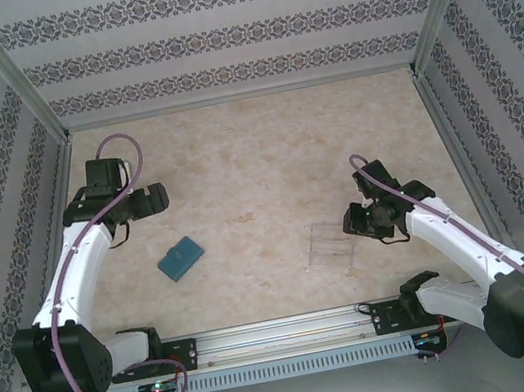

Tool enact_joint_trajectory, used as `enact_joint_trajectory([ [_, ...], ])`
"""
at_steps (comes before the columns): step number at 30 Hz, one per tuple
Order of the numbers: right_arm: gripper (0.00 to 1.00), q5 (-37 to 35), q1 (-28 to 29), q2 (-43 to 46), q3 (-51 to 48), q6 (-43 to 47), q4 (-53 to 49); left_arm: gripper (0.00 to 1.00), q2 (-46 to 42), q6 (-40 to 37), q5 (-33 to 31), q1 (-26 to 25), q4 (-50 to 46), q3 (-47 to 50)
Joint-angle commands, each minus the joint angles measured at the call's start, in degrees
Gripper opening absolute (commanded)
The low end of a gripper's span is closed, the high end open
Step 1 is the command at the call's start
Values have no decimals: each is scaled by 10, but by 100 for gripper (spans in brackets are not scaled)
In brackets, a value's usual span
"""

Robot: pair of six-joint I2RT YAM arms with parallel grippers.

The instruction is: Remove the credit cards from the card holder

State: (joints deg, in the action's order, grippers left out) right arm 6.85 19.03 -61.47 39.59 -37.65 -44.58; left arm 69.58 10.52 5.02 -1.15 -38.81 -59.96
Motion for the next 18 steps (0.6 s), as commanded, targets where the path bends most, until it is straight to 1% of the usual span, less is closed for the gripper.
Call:
enact_joint_trajectory([
  [1,34,-25,7,-9,-8,-14,-7,100,-35,-28,-21,-5,19,9],
  [4,32,-26,10,-18,-9,-15,-1,100,-42,-29,-24,-5,28,16],
  [10,28,-14,13,-35,-9,-12,-3,100,-37,-26,-9,-5,25,13],
  [18,22,-7,17,-33,-18,-17,4,100,-45,-25,-19,-5,32,17],
])
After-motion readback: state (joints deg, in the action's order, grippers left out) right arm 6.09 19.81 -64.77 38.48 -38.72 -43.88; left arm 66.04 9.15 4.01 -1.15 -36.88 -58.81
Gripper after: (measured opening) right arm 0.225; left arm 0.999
